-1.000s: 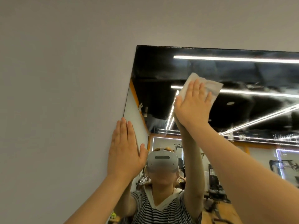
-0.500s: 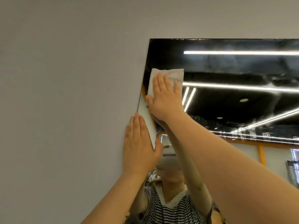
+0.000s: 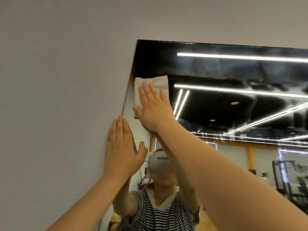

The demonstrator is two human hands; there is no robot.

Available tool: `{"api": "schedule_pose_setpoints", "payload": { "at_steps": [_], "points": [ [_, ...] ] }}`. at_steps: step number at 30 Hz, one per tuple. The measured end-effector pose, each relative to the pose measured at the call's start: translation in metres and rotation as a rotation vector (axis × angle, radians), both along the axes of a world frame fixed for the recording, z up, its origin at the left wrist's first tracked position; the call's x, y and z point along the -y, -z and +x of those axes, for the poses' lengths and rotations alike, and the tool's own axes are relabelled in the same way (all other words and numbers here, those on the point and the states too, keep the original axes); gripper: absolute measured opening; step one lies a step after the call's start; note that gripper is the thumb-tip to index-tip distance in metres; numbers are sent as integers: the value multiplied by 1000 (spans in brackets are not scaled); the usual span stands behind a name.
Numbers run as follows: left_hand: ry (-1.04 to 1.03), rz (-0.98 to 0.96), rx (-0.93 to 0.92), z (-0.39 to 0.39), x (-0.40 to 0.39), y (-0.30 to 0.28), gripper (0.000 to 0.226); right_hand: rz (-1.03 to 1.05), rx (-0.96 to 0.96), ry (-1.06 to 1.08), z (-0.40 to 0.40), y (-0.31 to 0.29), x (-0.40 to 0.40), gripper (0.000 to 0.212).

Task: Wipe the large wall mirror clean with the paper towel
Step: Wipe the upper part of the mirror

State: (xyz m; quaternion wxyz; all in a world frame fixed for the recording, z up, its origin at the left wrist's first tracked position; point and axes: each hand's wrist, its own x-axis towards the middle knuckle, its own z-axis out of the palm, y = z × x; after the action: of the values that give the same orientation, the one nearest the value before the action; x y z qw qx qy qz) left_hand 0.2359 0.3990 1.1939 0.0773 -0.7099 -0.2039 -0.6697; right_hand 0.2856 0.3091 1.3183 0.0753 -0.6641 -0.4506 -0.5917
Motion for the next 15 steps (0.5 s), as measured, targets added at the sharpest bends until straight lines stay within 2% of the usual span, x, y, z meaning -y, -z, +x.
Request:
{"api": "schedule_pose_setpoints", "payload": {
  "at_steps": [15],
  "points": [
    [-40,9,-17,1,-3,1,93,102,-105,85,72,-9,108,70]
  ]
}}
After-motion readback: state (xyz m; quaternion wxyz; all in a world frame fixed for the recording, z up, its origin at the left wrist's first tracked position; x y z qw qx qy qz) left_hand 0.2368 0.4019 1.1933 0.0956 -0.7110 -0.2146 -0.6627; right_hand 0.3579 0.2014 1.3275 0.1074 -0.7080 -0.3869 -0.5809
